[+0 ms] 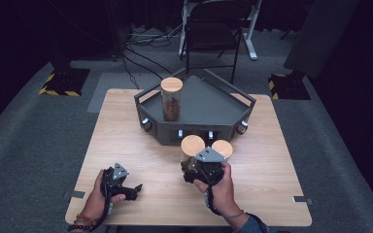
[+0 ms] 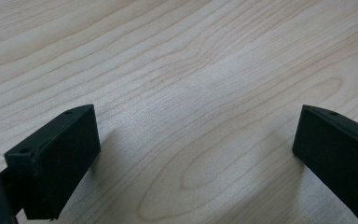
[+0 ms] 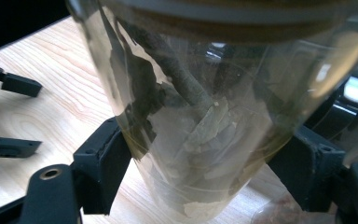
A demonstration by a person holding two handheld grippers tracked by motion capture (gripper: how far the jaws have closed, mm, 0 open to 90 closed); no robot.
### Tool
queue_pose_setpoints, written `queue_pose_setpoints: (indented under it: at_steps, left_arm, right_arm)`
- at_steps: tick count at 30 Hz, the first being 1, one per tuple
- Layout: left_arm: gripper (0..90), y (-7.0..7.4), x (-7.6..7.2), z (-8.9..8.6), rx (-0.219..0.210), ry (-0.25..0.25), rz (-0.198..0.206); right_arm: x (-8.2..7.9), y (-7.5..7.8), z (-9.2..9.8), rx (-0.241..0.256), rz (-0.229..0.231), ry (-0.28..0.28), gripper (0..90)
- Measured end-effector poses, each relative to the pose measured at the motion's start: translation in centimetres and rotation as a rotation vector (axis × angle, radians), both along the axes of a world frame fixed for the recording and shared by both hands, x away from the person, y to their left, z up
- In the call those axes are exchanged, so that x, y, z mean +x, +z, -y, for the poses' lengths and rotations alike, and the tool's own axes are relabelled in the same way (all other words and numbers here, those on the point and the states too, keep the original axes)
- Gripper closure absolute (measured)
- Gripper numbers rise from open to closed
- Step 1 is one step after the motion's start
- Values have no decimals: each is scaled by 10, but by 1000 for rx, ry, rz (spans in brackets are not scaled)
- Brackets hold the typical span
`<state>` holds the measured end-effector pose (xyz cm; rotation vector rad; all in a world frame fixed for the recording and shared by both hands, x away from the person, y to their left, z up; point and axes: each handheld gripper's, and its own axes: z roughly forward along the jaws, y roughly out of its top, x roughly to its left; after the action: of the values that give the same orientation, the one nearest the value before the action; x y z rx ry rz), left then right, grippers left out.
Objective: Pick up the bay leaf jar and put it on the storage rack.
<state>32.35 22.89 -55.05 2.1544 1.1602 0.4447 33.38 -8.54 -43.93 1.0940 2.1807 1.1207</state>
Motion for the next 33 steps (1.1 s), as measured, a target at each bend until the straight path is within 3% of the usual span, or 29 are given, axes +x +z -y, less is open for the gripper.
queue_pose_setpoints:
  at_steps: [11, 20, 33]
  left_arm:
    - [6, 0, 0, 0, 1, 0, 0]
    - [6, 0, 0, 0, 0, 1, 1]
    - [6, 0, 0, 0, 0, 1, 1]
  right_arm:
    - [9, 23, 5, 31, -25, 20, 246]
    - [19, 40, 9, 35, -18, 28, 246]
    - [35, 59, 13, 4, -5, 41, 246]
